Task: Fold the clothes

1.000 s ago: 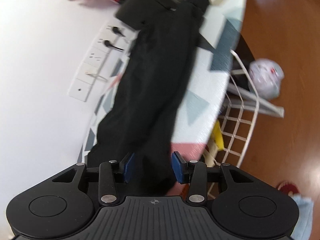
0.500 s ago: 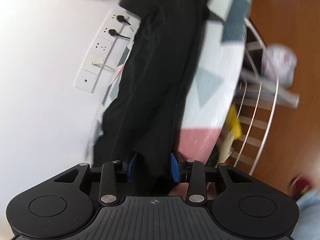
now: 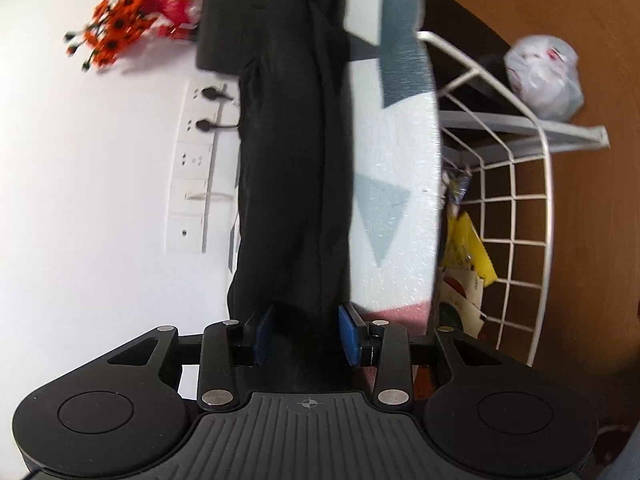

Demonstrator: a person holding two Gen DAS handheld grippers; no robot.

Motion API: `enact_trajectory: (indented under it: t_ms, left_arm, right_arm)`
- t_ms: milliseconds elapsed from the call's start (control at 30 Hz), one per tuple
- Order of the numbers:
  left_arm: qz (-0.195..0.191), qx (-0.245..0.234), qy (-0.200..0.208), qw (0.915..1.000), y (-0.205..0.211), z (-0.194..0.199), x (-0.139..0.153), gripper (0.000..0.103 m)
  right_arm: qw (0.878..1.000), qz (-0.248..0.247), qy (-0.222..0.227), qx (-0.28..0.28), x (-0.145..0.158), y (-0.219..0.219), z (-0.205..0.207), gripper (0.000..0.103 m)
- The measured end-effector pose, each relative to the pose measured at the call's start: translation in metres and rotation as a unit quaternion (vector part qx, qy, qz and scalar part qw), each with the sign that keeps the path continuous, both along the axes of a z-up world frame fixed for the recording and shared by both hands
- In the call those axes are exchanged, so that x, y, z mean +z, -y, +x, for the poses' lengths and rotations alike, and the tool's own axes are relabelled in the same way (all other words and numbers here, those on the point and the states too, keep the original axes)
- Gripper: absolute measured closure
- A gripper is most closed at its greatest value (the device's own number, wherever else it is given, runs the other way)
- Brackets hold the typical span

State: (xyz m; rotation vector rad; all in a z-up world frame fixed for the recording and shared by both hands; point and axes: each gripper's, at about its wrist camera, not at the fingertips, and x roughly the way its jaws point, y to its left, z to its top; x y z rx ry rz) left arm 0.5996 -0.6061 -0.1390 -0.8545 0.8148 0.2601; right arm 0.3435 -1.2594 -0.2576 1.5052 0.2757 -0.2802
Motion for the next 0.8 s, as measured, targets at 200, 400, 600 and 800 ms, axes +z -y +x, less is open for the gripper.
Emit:
enact_trajectory:
  t_ms: [200, 400, 600, 800]
  left_arm:
    - [0.005, -0.001, -0.002, 1.0000, 0.001, 0.003, 0.002, 0.092]
    - [0.003, 0.001, -0.005, 1.0000, 0.001, 0.005, 0.000, 0.092]
    - [-0.005, 0.009, -0.002, 0.9999, 0.000, 0.006, 0.001, 0.092]
    - [-0.016, 0.008, 0.031, 0.9994, 0.003, 0.005, 0.019, 0.094]
  right_arm:
    - [0.998, 0.019, 0.030, 0.054, -0.010, -0.007, 0.006, 0.069]
    - [0.991, 0.095, 0.076, 0.051, -0.032, -0.005, -0.005, 0.069]
    - [0.988, 0.106, 0.088, 0.066, -0.043, -0.008, 0.000, 0.081]
    - [0.992, 0.064, 0.077, 0.075, -0.004, -0.002, 0.008, 0.093]
